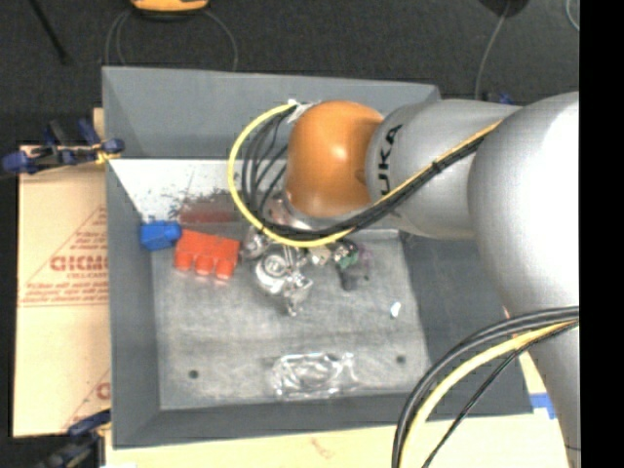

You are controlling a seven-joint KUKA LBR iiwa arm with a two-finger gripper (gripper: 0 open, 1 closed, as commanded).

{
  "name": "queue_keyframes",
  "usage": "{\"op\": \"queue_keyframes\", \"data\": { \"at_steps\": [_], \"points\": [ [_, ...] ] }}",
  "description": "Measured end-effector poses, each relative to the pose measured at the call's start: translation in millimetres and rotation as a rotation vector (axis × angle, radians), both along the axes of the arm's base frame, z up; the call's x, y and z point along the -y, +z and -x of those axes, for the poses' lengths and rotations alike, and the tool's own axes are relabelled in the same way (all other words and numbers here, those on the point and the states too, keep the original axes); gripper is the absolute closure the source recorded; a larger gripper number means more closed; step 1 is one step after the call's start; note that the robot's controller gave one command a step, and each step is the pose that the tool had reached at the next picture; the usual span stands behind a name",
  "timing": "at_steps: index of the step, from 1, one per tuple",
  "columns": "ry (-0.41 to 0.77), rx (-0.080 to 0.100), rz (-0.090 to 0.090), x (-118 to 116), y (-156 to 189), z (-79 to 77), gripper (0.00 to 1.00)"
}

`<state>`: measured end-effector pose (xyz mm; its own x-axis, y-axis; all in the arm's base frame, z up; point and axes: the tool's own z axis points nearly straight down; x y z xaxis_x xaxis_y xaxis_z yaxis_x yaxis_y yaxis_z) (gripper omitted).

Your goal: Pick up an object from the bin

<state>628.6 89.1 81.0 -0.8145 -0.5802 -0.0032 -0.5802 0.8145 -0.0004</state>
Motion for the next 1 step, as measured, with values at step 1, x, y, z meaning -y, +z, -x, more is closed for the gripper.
{"op": "queue_keyframes", "data": {
  "at_steps": [1],
  "points": [
    [0.152, 0.004, 0.001, 22.5, -0.7, -12.0, 0.0]
  ]
}}
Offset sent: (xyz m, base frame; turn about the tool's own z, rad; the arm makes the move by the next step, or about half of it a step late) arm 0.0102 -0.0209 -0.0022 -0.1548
